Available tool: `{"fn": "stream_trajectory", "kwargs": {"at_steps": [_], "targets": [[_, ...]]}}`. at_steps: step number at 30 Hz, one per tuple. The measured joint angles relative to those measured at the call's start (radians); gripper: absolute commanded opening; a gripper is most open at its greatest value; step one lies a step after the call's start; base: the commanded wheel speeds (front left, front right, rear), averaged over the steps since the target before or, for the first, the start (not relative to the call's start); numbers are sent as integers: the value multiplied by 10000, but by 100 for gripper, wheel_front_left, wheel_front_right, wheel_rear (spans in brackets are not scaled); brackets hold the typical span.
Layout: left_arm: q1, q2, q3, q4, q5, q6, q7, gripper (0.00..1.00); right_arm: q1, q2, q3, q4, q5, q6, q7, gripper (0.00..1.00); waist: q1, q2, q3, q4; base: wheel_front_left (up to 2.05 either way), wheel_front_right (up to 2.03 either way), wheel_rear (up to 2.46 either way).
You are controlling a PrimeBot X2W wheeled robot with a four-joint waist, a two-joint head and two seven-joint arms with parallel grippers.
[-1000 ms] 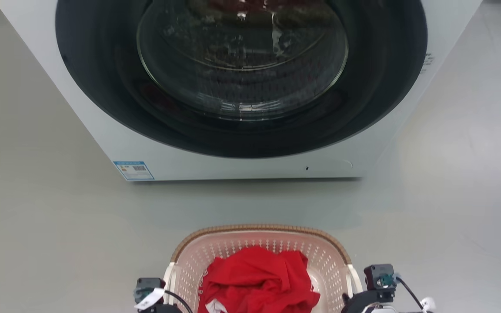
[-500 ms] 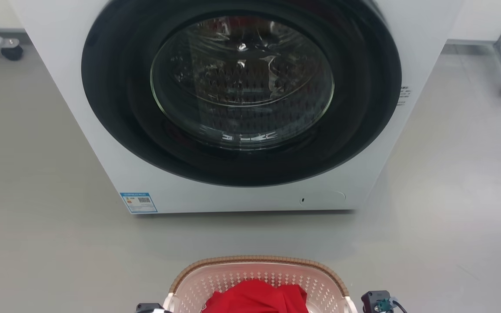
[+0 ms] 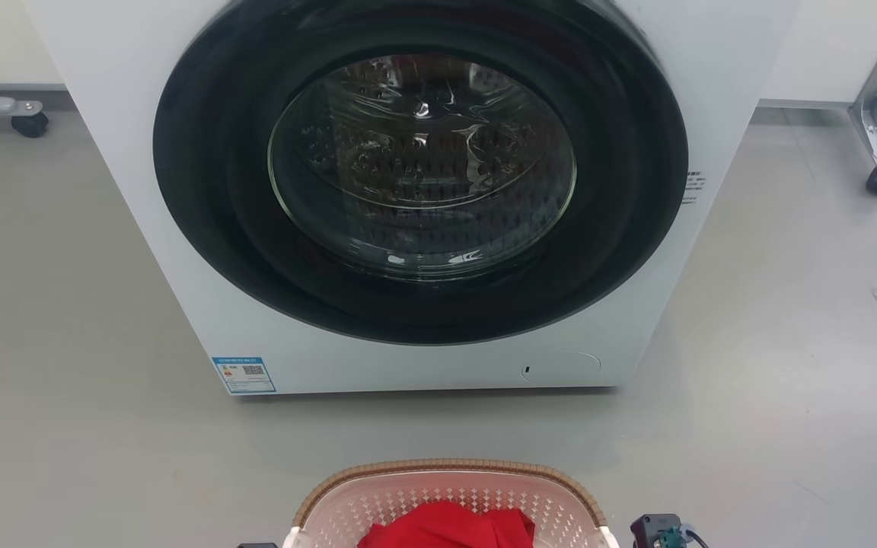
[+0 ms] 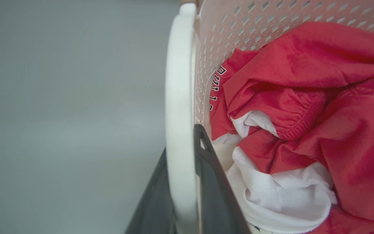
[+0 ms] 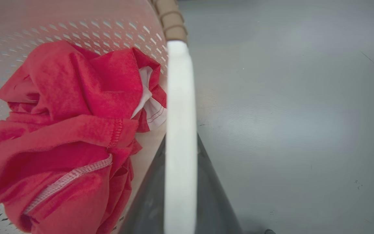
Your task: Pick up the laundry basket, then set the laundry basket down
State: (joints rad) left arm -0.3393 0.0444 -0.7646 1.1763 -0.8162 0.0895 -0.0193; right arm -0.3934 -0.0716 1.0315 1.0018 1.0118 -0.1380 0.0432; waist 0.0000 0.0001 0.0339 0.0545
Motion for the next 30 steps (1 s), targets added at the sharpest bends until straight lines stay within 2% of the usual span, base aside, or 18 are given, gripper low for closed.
{"fn": "stream_trajectory", "kwargs": {"at_steps": [30], "targets": [[-6,12,-221,54,-359,73,-2,0,-73,-4,560,90,633,0,-46,0,0,0,37,7,0,0,0]]}}
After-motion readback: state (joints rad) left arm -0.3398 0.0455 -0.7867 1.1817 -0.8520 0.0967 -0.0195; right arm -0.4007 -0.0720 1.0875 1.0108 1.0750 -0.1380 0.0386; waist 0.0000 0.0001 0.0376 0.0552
